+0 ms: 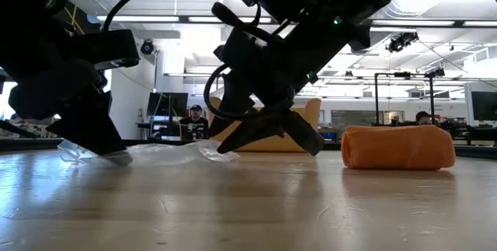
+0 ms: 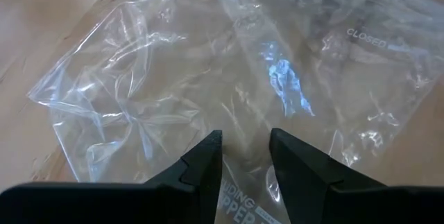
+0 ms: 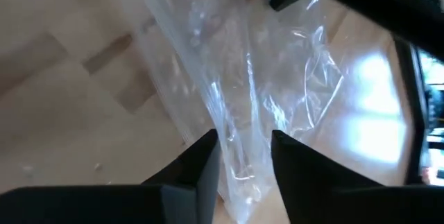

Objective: Roll bandage
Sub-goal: Put the rolled orange bandage into the transparent zip bag

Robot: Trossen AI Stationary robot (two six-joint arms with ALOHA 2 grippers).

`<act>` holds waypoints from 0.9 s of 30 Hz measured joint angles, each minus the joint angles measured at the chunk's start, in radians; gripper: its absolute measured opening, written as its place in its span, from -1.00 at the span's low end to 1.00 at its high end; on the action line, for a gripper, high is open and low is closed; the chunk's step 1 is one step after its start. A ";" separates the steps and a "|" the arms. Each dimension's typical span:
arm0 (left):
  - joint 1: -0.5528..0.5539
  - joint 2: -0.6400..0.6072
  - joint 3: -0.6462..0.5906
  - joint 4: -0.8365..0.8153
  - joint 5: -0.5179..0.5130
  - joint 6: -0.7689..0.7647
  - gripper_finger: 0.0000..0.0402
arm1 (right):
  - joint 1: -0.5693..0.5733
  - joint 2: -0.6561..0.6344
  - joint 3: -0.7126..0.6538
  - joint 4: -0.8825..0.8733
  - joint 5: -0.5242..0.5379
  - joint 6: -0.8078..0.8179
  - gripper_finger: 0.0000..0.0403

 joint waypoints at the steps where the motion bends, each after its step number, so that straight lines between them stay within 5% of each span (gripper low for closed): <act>1: 0.000 0.000 0.000 0.001 0.000 0.004 -0.41 | -0.004 0.000 0.000 0.001 -0.014 0.016 -0.41; 8: 0.001 -0.052 -0.002 -0.069 -0.058 0.091 -0.41 | -0.032 0.000 0.000 0.005 -0.123 0.192 -0.95; 15: 0.007 -0.279 0.027 -0.270 -0.303 0.182 -0.40 | -0.037 -0.090 0.073 -0.217 -0.038 0.422 -0.99; 22: 0.034 -0.380 0.030 0.055 -0.506 0.669 -0.38 | -0.128 -0.135 0.237 -0.566 -0.114 0.706 -1.00; 27: 0.133 -0.337 0.030 0.311 -0.407 0.935 -0.38 | -0.179 -0.134 0.237 -0.582 -0.113 0.790 -1.00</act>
